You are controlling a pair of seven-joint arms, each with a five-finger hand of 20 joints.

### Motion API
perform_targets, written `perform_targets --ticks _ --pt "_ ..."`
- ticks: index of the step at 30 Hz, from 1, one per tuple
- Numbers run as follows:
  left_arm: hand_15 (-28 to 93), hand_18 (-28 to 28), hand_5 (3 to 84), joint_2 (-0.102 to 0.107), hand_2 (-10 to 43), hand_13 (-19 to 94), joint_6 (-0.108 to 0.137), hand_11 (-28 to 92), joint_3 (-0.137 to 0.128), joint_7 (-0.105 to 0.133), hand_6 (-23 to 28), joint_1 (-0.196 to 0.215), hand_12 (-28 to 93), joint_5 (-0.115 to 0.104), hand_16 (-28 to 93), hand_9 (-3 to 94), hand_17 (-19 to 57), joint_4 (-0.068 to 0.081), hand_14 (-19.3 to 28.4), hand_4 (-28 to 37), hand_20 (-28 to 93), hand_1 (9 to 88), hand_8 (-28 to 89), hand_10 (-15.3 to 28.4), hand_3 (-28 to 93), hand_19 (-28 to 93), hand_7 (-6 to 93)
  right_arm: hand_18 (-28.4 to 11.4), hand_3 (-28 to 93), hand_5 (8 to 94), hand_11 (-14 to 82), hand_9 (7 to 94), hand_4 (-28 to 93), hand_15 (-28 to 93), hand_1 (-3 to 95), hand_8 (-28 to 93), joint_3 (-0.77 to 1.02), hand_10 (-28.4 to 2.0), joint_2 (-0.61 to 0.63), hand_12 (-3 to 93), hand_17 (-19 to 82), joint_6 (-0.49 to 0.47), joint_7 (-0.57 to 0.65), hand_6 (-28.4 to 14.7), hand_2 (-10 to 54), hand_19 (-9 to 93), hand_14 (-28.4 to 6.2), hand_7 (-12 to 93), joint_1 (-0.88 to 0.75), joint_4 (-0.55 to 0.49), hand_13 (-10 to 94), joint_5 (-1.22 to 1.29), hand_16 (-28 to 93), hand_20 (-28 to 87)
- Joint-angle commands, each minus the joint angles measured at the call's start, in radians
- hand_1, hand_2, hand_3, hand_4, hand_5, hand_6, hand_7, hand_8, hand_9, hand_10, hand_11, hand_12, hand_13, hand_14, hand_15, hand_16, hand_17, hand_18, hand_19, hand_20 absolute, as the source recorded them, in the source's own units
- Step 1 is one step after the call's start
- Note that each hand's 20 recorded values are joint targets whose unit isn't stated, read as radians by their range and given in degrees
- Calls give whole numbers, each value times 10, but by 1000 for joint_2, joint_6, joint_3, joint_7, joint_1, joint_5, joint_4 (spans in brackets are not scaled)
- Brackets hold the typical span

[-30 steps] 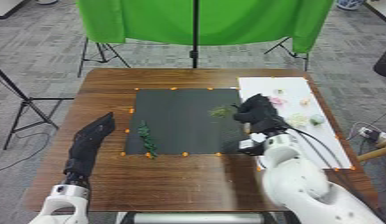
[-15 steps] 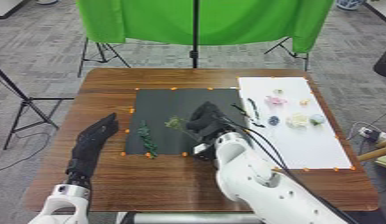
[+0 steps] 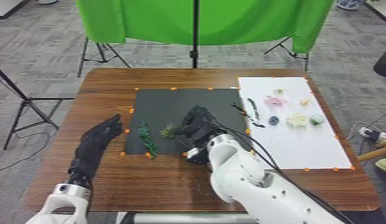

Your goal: Arrange flowers

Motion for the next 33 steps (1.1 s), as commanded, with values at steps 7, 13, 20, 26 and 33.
perform_targets --ticks 7,13,20,26,33 --pt "86 116 414 -9 -35 293 -26 92 -12 -23 32 6 161 13 58 376 19 1 156 -195 174 250 -42 117 649 7 53 -82 609 765 340 881 -135 499 286 -66 101 -136 65 245 682 -158 26 -34 -36 932 -41 177 -82 -111 937 -76 303 392" --pt "87 117 414 -12 -35 294 -30 92 -13 -26 32 9 161 15 58 377 18 -1 157 -195 174 251 -42 118 648 6 53 -87 562 779 332 892 -124 512 289 -65 126 -142 90 245 688 -258 87 -43 31 932 -49 155 -114 -120 937 -65 293 402" --pt "87 118 414 -11 -33 293 -38 91 -13 -28 32 7 160 22 59 377 17 -2 157 -194 174 252 -42 117 644 6 52 -86 545 785 328 896 -112 516 291 -63 95 -143 94 248 690 -300 81 -48 45 932 -50 144 -123 -138 937 -56 288 404" --pt "85 118 414 -13 -33 293 -40 91 -13 -29 32 7 160 21 59 377 17 -2 156 -192 173 251 -41 118 644 6 52 -87 540 786 326 897 -107 516 291 -61 75 -144 106 248 690 -309 66 -50 49 932 -51 140 -123 -174 937 -41 286 404" --pt "83 119 414 -16 -34 293 -42 91 -14 -33 32 6 160 22 60 377 16 -2 157 -192 174 250 -41 118 648 6 52 -86 533 787 324 897 -104 514 292 -60 101 -146 113 249 689 -317 66 -50 52 932 -53 139 -133 -191 937 -42 286 403"
